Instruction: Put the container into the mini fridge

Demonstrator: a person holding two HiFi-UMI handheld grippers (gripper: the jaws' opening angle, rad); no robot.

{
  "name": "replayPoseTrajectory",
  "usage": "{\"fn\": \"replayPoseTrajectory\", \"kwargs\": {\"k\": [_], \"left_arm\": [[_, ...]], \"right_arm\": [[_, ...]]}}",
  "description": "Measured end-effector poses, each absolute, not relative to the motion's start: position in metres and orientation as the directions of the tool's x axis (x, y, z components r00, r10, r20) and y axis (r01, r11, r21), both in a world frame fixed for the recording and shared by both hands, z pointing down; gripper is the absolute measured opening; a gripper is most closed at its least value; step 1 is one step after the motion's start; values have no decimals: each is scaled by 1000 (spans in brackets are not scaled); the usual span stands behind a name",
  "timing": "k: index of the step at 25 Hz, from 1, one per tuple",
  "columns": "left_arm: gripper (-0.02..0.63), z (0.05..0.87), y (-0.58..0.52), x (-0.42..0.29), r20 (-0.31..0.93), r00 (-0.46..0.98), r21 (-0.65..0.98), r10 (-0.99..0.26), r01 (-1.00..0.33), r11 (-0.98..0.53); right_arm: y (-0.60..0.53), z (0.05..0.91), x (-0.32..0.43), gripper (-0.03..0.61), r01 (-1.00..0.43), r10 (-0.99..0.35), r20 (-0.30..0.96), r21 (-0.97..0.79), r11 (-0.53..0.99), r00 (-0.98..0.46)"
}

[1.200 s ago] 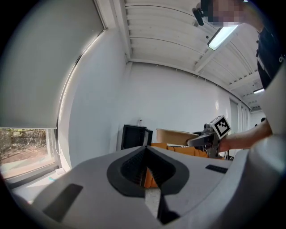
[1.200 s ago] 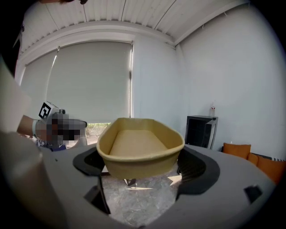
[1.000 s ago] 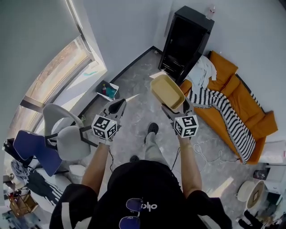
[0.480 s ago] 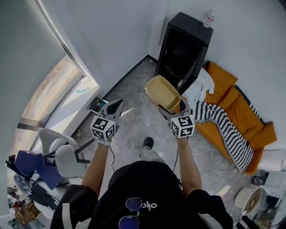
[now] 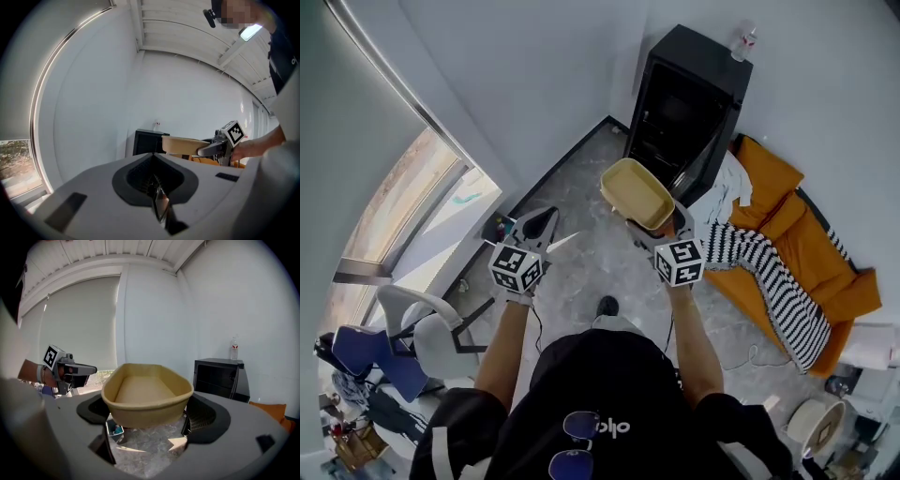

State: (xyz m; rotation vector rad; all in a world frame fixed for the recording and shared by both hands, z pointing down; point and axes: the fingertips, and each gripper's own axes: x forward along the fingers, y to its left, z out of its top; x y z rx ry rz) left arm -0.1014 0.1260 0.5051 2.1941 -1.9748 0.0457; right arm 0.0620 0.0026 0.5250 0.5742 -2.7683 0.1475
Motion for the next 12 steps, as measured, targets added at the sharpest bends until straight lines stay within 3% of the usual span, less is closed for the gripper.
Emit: {"fn": "replayPoseTrajectory", "kwargs": {"k": [12], "left_arm": [[8,519,62,-171,155,115,139,-981,-986,-93]], "right_arm": [[-57,548,-10,505,-396,-355,353,-50,917,-866]]}}
